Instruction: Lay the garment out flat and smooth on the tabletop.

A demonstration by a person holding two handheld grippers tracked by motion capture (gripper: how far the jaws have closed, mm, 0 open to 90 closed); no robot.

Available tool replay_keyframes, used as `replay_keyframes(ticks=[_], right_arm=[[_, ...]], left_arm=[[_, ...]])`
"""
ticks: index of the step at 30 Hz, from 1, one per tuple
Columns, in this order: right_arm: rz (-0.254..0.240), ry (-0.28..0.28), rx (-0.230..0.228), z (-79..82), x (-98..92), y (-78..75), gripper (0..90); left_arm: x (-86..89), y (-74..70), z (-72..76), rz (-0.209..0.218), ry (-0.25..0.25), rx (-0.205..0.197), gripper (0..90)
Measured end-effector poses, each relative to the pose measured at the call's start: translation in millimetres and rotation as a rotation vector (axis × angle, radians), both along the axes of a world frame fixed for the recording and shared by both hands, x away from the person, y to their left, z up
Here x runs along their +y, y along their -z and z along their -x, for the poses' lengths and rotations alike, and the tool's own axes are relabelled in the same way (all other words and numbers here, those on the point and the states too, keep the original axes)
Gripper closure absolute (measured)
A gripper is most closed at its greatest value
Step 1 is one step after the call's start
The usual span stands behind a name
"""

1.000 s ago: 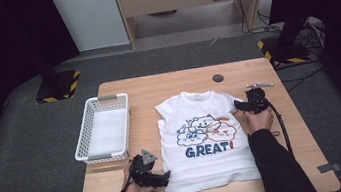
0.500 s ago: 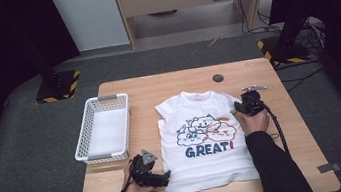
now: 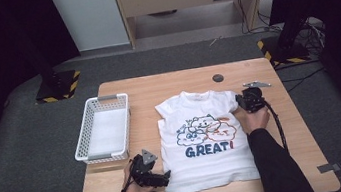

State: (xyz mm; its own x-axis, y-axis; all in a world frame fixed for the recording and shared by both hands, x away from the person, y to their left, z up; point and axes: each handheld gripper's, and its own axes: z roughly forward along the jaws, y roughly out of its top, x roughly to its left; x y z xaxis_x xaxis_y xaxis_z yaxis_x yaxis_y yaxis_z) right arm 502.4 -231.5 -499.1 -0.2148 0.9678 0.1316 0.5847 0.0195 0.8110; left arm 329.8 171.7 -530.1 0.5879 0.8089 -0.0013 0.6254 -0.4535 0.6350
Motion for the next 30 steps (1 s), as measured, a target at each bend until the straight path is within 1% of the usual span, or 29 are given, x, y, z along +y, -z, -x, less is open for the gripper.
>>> replay_keyframes(ticks=[2, 3, 4, 5, 6, 10, 13, 16, 20, 24, 30], right_arm=[[-0.015, -0.02, -0.024, 2.6, 1.7, -10.9, 88.0], [-0.025, -0.049, -0.048, 5.7, 5.7, -20.6, 88.1], [-0.025, -0.049, -0.048, 5.7, 5.7, -20.6, 88.1], [-0.029, -0.081, -0.071, 9.3, 11.9, -28.9, 88.1], [-0.029, -0.081, -0.071, 9.3, 11.9, -28.9, 88.1], [-0.034, -0.15, -0.097, 14.4, 29.1, -40.3, 88.2], [-0.038, -0.202, -0.106, 17.7, 46.3, -43.2, 88.1], [-0.02, -0.25, -0.105, 20.2, 65.8, -39.8, 88.2], [0.01, -0.299, -0.085, 20.6, 89.6, -27.8, 88.1], [0.032, -0.331, -0.059, 21.1, 109.4, -13.6, 88.0], [0.073, -0.364, -0.003, 23.8, 134.0, 10.1, 87.9]], left_arm=[[-0.2, 0.0, 0.1, 0.001, -0.002, 0.0, 0.0], [-0.4, 0.0, 0.0, 0.001, -0.002, 0.0, 0.0], [-0.4, 0.0, 0.0, 0.001, -0.002, 0.0, 0.0], [-0.4, 0.1, 0.0, 0.001, -0.001, 0.0, 0.0], [-0.4, 0.1, 0.0, 0.001, -0.001, 0.0, 0.0], [-0.6, 0.1, -0.1, 0.001, -0.001, -0.001, 0.0], [-0.7, 0.1, -0.1, 0.002, -0.001, -0.001, 0.0], [-0.8, 0.1, -0.1, 0.002, -0.001, -0.001, 0.0], [-0.8, 0.2, -0.1, 0.002, 0.0, -0.001, 0.0], [-0.7, 0.2, -0.2, 0.002, 0.002, -0.002, 0.0], [-0.8, 0.2, -0.2, 0.002, 0.001, -0.002, 0.0]])
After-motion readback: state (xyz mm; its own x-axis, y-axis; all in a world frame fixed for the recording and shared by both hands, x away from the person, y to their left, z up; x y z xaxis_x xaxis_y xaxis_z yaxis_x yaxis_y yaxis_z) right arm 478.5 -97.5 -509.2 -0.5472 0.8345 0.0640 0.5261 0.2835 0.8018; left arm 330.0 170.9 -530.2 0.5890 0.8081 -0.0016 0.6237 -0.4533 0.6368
